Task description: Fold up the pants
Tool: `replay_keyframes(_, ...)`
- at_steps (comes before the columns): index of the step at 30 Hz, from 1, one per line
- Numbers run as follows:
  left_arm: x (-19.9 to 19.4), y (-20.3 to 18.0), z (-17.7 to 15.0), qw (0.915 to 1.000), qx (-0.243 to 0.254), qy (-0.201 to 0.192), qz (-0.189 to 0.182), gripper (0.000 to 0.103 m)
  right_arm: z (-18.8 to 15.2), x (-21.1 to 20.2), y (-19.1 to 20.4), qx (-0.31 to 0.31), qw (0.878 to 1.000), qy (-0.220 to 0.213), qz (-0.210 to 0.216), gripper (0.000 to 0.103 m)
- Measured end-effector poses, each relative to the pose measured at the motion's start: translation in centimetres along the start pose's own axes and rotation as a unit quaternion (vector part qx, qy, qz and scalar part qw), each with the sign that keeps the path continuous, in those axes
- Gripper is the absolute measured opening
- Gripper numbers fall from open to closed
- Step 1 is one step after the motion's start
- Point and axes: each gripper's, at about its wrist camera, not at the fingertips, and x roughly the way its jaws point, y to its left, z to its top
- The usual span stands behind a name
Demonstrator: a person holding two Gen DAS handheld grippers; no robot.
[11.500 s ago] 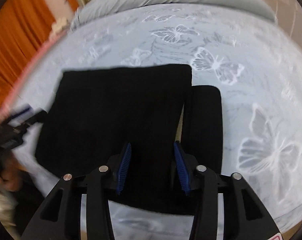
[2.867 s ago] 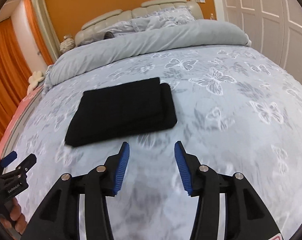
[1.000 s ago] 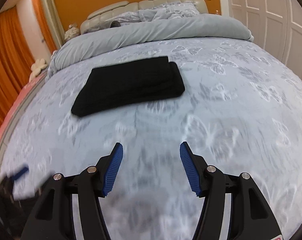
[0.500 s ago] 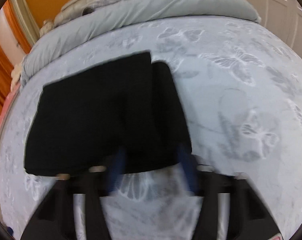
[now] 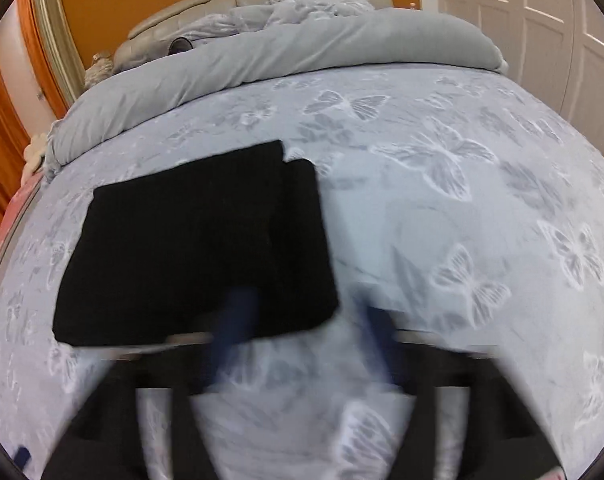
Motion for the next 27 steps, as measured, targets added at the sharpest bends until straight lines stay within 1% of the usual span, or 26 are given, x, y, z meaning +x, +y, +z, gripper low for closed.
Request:
replay_keyframes(2, 0.0, -0.6, -0.2, 0.9999, 0.01, -0.005, 0.009, 0.098, 0.4, 1.2, 0.1, 0.001, 1.0, 0.012, -0.011, 0.072)
replay_keyframes(3, 0.1, -0.9, -0.2, 0.9997, 0.016, -0.007, 0.014, 0.098, 0.5, 2.2, 0.4, 0.0, 1.0, 0.022, -0.006, 0.056)
replay_keyframes(4, 0.1, -1.2, -0.2, 0.9995, 0.024, -0.011, 0.019, 0.098, 0.2, 3.4, 0.5, -0.002, 0.999, 0.042, 0.006, 0.042)
replay_keyframes(5, 0.1, -1.4, -0.2, 0.9993, 0.028, -0.012, 0.022, 0.098, -0.3, 3.5, 1.0, -0.004, 0.999, 0.048, 0.005, 0.039)
replay_keyframes(7, 0.3, -1.4, -0.1, 0.9992, 0.032, -0.011, 0.02, 0.098, -0.5, 2.6, 1.7, -0.033, 0.999, 0.031, -0.009, 0.02)
replay_keyframes(8, 0.4, -1.3, 0.0, 0.9994, 0.03, -0.007, 0.017, 0.098, -0.7, 1.9, 1.8, -0.041, 0.999, 0.023, -0.016, 0.013)
replay_keyframes(9, 0.6, -1.2, 0.0, 0.9995, 0.028, -0.005, 0.015, 0.098, -0.9, 1.7, 1.5, -0.037, 0.999, 0.025, -0.007, 0.008)
replay_keyframes(10, 0.7, -1.1, 0.1, 0.9997, 0.024, -0.002, 0.01, 0.098, -1.4, 1.9, 1.2, -0.031, 0.999, 0.032, -0.008, 0.005)
replay_keyframes(11, 0.8, -0.8, 0.2, 0.9999, 0.017, 0.004, 0.003, 0.098, -1.7, 2.3, 1.2, -0.039, 0.998, 0.038, -0.019, 0.002)
replay_keyframes(12, 0.9, -0.8, 0.3, 0.9999, 0.014, 0.007, -0.001, 0.098, -2.2, 3.0, 1.6, -0.057, 0.996, 0.051, -0.041, 0.0)
replay_keyframes(13, 1.0, -0.7, 0.3, 0.9999, 0.011, 0.009, -0.003, 0.098, -2.5, 3.3, 1.9, -0.066, 0.995, 0.063, -0.051, 0.0)
replay_keyframes(15, 0.9, -0.7, 0.2, 0.9999, 0.01, 0.008, 0.0, 0.098, -3.1, 2.2, 1.6, -0.05, 0.997, 0.058, -0.031, 0.0)
replay_keyframes(16, 0.7, -0.8, 0.2, 0.9999, 0.011, 0.006, 0.0, 0.098, -3.5, 0.5, 1.3, -0.036, 0.998, 0.041, -0.019, 0.004)
replay_keyframes(18, 0.2, -0.9, 0.1, 0.9999, 0.013, -0.001, 0.002, 0.098, -4.4, -2.2, 0.7, -0.024, 0.999, 0.024, 0.0, 0.009)
replay_keyframes(21, -0.6, -1.3, 0.0, 0.9996, 0.023, -0.015, 0.008, 0.098, -5.8, -6.0, 0.2, -0.026, 1.0, 0.015, 0.005, 0.009)
replay_keyframes(23, -1.0, -1.6, 0.0, 0.9994, 0.029, -0.021, 0.006, 0.098, -7.1, -8.8, -0.4, -0.022, 1.0, 0.003, 0.008, 0.018)
replay_keyframes(24, -1.1, -1.7, -0.1, 0.9993, 0.029, -0.022, 0.004, 0.098, -7.8, -9.7, -0.6, -0.023, 1.0, 0.0, 0.008, 0.029)
replay_keyframes(25, -1.3, -1.9, -0.2, 0.9992, 0.031, -0.023, 0.0, 0.098, -8.8, -10.9, -0.8, -0.022, 1.0, -0.005, 0.006, 0.034)
replay_keyframes(27, -1.7, -2.1, -0.4, 0.9991, 0.034, -0.027, -0.001, 0.098, -10.3, -12.2, -0.9, -0.03, 0.999, -0.011, -0.005, 0.034)
